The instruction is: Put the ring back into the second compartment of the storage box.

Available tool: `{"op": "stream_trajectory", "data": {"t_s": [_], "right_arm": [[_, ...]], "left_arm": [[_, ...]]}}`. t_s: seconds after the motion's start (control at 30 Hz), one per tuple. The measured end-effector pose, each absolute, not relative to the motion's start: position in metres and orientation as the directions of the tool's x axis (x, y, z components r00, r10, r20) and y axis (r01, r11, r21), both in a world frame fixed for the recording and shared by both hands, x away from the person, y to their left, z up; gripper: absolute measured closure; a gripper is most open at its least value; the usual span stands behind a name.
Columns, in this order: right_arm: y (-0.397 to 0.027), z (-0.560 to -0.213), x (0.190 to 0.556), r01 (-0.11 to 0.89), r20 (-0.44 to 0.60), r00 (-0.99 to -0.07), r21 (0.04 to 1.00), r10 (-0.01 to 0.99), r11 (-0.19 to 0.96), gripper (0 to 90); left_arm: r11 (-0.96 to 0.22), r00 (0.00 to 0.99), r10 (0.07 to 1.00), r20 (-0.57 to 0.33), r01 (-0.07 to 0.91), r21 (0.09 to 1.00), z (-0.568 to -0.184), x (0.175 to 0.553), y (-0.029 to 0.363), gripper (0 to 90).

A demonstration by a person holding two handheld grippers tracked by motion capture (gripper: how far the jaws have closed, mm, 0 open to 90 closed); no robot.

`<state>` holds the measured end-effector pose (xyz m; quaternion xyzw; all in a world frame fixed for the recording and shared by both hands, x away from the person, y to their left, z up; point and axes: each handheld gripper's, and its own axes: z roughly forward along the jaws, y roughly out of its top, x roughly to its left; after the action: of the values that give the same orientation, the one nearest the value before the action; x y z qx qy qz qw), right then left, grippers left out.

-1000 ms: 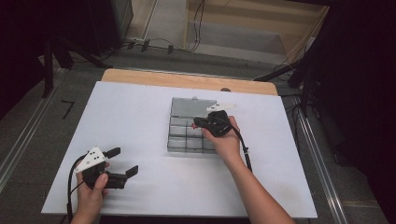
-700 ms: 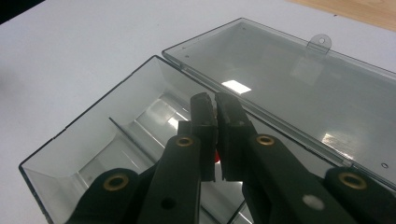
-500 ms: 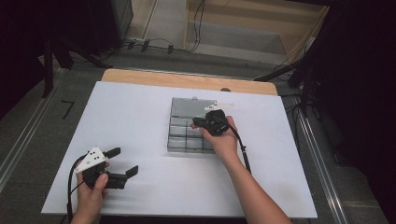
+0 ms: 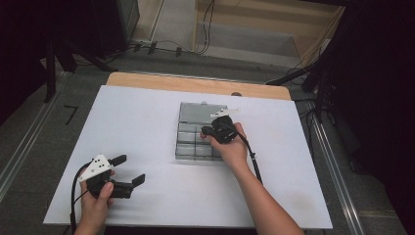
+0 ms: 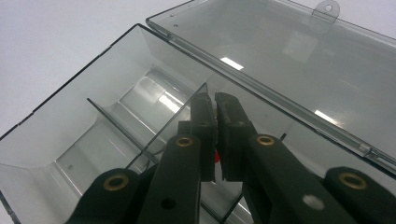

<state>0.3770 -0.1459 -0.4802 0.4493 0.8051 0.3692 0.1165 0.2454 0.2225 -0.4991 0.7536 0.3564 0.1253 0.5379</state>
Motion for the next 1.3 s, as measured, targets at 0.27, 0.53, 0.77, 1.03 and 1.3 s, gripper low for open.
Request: {"op": "stream_trajectory", "data": {"t_s": [0.27,0.53,0.77,1.03,1.3], "right_arm": [[-0.1445,-0.4826,0.3783,0.656,0.148,-0.563,0.679,0.813,0.33,84.4],[-0.1424,-0.4842,0.3807,0.678,0.141,-0.551,0.65,0.822,0.343,84.4],[-0.1418,-0.4851,0.3826,0.689,0.138,-0.546,0.635,0.826,0.349,84.4],[-0.1419,-0.4858,0.3838,0.705,0.148,-0.534,0.622,0.832,0.342,82.8],[-0.1483,-0.484,0.3835,0.701,0.224,-0.541,0.652,0.81,0.288,65.9]], "left_arm": [[-0.169,0.715,0.672,-0.194,0.403,0.899,-0.4991,0.2453,0.2223,0.0],[-0.169,0.714,0.672,-0.194,0.403,0.9,-0.4991,0.2452,0.2223,0.0],[-0.17,0.715,0.672,-0.194,0.403,0.899,-0.4992,0.2452,0.2223,0.0],[-0.169,0.715,0.672,-0.194,0.403,0.899,-0.4992,0.2452,0.2222,0.0],[-0.166,0.714,0.672,-0.196,0.403,0.9,-0.4992,0.2454,0.2224,0.0]]}}
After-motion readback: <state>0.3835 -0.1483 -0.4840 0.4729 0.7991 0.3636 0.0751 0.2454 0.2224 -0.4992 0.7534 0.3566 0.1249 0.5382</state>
